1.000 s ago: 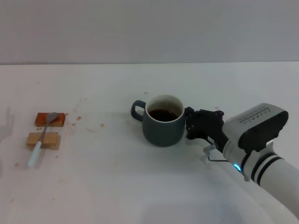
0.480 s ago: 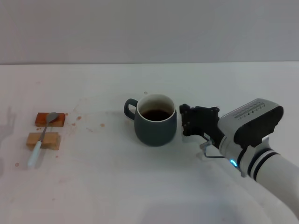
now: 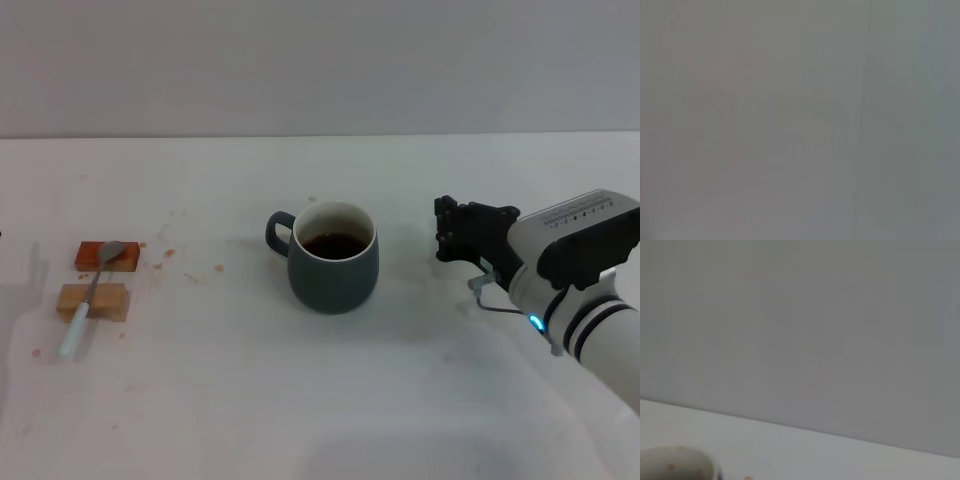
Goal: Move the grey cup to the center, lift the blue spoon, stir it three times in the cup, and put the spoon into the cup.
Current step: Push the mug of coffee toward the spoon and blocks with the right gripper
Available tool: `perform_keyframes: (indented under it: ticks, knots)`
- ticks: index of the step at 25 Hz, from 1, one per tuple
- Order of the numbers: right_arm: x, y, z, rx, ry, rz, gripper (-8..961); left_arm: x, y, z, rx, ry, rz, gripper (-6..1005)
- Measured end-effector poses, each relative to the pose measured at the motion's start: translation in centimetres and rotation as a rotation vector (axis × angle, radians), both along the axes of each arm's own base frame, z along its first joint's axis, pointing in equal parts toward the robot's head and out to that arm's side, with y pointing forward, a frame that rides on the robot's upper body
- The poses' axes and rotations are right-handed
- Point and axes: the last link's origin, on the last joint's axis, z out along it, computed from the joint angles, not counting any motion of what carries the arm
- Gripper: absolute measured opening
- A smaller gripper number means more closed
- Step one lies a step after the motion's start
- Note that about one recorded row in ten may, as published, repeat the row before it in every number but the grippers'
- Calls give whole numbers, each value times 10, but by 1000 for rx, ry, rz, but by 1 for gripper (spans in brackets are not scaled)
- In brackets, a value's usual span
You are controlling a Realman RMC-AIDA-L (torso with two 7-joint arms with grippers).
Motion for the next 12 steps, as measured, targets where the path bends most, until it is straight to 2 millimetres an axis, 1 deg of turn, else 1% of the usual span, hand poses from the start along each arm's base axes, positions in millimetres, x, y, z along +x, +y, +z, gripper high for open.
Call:
perform_keyframes:
  ticks: [2, 3, 7, 11, 12]
  knots:
    - [2, 2, 3, 10, -3, -6, 32, 2, -6, -1, 6, -17, -7, 686]
    - [4, 4, 5, 18, -8, -10, 32, 4, -14, -2, 10, -36, -7, 685]
    - [6, 7, 8, 26, -20, -12, 32, 7, -20, -5, 2, -54, -6, 685]
    - [9, 9, 12, 39, -24, -21, 33, 10, -18, -6, -7, -41, -7, 684]
    - [10, 9, 14, 42, -26, -23, 33, 12, 1, -8, -35, -23, -3, 684]
